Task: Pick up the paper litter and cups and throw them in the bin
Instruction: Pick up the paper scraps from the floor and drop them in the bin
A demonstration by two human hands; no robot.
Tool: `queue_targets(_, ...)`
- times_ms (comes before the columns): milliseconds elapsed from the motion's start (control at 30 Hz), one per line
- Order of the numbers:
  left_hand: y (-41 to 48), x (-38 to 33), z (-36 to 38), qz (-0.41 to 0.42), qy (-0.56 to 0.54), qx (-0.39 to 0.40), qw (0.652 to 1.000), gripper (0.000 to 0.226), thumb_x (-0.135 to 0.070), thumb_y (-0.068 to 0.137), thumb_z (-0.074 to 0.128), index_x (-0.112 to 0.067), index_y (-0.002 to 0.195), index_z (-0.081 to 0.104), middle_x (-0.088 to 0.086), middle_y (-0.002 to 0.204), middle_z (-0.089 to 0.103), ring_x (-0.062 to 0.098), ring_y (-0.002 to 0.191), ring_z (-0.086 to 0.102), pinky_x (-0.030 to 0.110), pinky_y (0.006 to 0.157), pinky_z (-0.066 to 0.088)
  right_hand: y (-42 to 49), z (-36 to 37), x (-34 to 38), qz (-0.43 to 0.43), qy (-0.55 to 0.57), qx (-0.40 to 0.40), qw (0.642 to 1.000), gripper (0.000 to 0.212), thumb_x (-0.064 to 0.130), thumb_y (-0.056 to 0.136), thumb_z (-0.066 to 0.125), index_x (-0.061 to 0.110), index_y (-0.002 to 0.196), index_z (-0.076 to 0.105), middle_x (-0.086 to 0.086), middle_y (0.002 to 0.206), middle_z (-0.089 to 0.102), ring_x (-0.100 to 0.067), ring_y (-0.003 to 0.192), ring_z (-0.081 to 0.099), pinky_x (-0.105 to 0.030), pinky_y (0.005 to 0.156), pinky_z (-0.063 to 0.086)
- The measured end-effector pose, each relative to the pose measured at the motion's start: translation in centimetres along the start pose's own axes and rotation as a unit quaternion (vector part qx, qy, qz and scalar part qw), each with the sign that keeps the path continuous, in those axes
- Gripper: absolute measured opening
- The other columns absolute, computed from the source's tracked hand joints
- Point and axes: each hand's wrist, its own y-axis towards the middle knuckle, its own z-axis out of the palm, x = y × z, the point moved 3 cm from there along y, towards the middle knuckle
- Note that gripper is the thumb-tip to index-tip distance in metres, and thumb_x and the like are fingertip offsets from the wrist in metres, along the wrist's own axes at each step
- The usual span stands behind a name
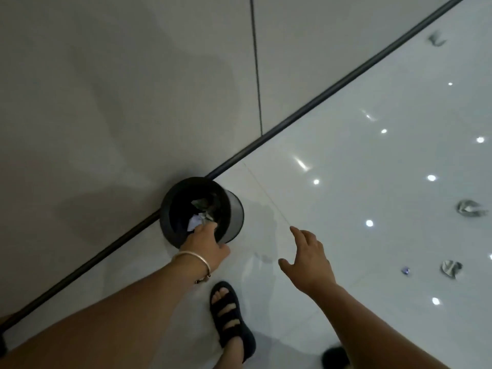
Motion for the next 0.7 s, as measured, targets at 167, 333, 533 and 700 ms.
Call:
queue_targets(167,-1.9,-13.8,6.6,0.098,0.102,0.049,0.989,0.068,-0.037,0.087,0.054,-0.017,0.146,0.027,0.007,0.148,0.031,0.026,0.130,0.039,0.036,0.106,0.036,-4.7,-5.2,-11.9,0.098,0.033,-0.048,0.993,0.079,0.040,0.087,0.061,0.028,0.151,0.017,0.001,0.152,0.023,-0.020,0.135,0.029,-0.031,0.092,0.044)
queue_targets(333,-5.3,-27.0,14.8,0.195,0.167,0.089,0.962,0.064,-0.038,0.088,0.053,-0.021,0.144,0.028,0.003,0.147,0.031,0.023,0.129,0.040,0.036,0.104,0.037,-9.5,-9.8,-23.3,0.176,0.073,-0.080,0.978,0.076,0.039,0.088,0.059,0.027,0.150,0.018,0.000,0.152,0.023,-0.023,0.134,0.030,-0.034,0.093,0.046)
queue_targets(533,-8.8,-37.6,23.8,0.253,0.222,0.127,0.933,0.060,-0.039,0.088,0.053,-0.024,0.142,0.033,0.000,0.146,0.034,0.021,0.126,0.043,0.033,0.101,0.039,-14.2,-13.5,-34.5,0.245,0.116,-0.097,0.958,0.075,0.039,0.088,0.058,0.027,0.151,0.018,0.000,0.151,0.022,-0.022,0.131,0.034,-0.032,0.089,0.047)
queue_targets(700,-8.5,-42.3,29.5,0.290,0.238,0.169,0.912,0.061,-0.039,0.088,0.054,-0.023,0.143,0.033,0.001,0.144,0.036,0.020,0.124,0.044,0.032,0.103,0.038,-15.1,-14.1,-40.7,0.291,0.132,-0.107,0.942,0.072,0.040,0.090,0.057,0.026,0.150,0.020,-0.001,0.149,0.026,-0.024,0.127,0.041,-0.035,0.089,0.046)
